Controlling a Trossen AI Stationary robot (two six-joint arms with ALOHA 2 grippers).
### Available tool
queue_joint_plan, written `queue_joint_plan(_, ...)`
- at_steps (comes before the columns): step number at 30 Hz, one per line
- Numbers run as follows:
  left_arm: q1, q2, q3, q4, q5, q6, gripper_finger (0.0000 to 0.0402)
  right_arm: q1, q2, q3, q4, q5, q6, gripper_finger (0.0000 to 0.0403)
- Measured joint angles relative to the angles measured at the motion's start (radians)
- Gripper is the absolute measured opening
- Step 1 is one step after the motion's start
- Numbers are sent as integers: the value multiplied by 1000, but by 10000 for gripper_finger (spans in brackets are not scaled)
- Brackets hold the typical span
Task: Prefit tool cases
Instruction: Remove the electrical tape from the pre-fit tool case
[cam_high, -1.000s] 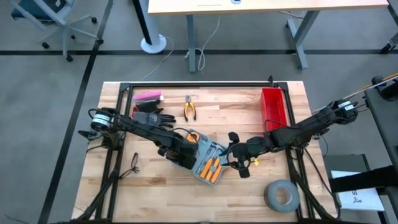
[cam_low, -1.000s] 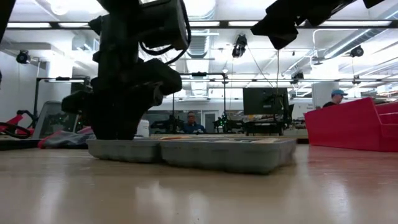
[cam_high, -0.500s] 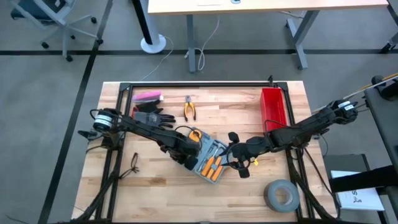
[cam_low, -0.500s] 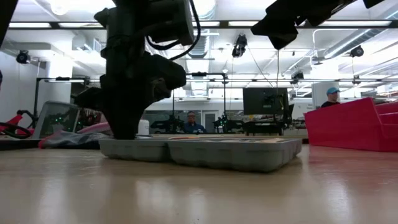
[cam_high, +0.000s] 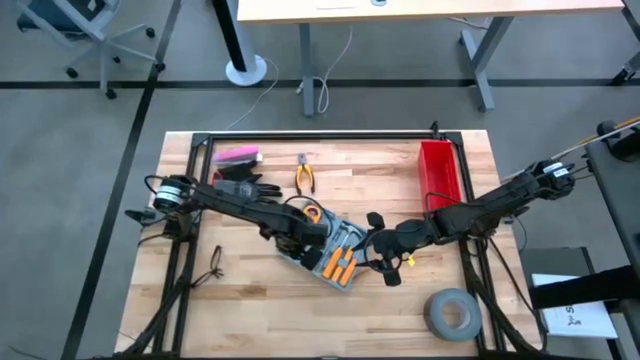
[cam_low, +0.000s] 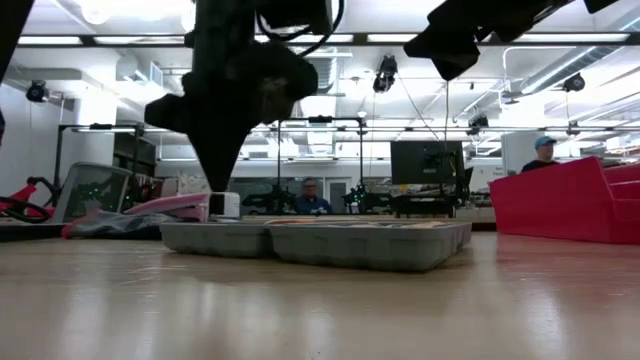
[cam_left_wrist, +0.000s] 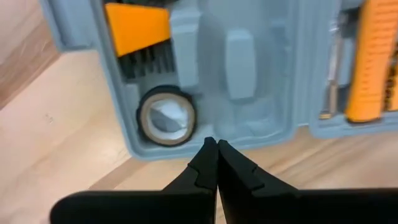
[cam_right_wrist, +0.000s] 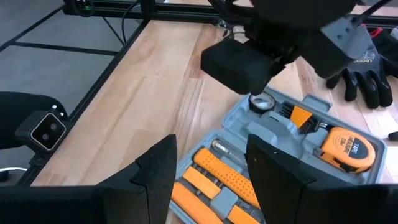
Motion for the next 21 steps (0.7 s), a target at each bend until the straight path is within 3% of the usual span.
queue_joint_plan(3,0,6,-11,3,1,-37,7,0,0,0,0,0,-1,172)
queue_joint_plan(21,0,14,-87,90,-6,-192,127,0,0,0,4,0,-18,172)
